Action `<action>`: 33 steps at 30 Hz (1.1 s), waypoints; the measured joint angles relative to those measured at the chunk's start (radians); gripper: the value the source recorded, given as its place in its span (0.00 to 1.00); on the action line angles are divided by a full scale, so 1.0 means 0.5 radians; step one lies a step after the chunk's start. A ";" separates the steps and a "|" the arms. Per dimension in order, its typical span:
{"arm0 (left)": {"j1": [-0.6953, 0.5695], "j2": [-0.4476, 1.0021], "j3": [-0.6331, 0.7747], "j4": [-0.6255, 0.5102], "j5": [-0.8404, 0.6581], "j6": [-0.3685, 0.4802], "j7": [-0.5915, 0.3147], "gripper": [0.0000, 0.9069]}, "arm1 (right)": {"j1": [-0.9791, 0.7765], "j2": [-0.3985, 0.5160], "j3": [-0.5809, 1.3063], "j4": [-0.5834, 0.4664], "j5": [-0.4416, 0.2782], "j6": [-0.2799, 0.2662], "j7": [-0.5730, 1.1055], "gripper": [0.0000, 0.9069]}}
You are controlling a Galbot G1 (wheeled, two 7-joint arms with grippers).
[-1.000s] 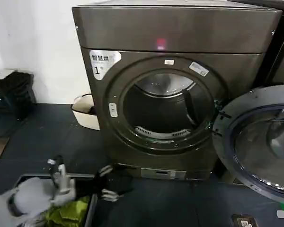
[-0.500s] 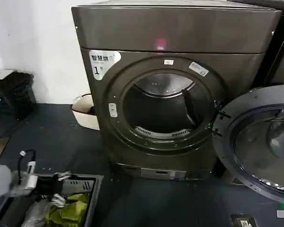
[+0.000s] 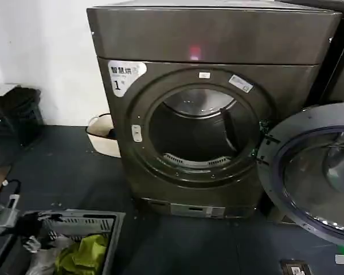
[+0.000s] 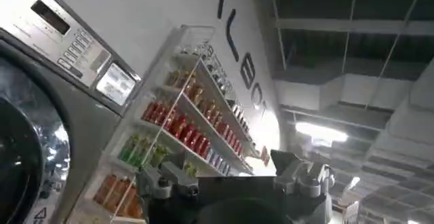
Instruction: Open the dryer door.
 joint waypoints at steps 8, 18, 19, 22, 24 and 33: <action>-0.032 0.071 -0.013 0.084 0.175 -0.104 0.135 1.00 | 0.009 -0.006 -0.003 -0.010 -0.005 0.001 -0.001 1.00; -0.041 0.053 -0.015 0.155 0.352 -0.209 0.221 1.00 | 0.005 -0.005 0.001 -0.008 -0.016 0.002 -0.001 1.00; -0.041 0.046 -0.014 0.153 0.356 -0.215 0.217 1.00 | 0.005 -0.004 0.001 -0.008 -0.016 0.002 -0.001 1.00; -0.041 0.036 -0.012 0.161 0.364 -0.211 0.200 1.00 | 0.009 -0.002 0.000 -0.008 -0.019 0.003 -0.001 1.00; -0.041 0.037 -0.012 0.175 0.383 -0.210 0.200 1.00 | 0.008 0.000 -0.001 -0.008 -0.019 0.007 -0.001 1.00; -0.035 0.031 -0.013 0.176 0.379 -0.188 0.190 1.00 | 0.005 -0.001 0.000 -0.013 -0.023 0.014 -0.003 1.00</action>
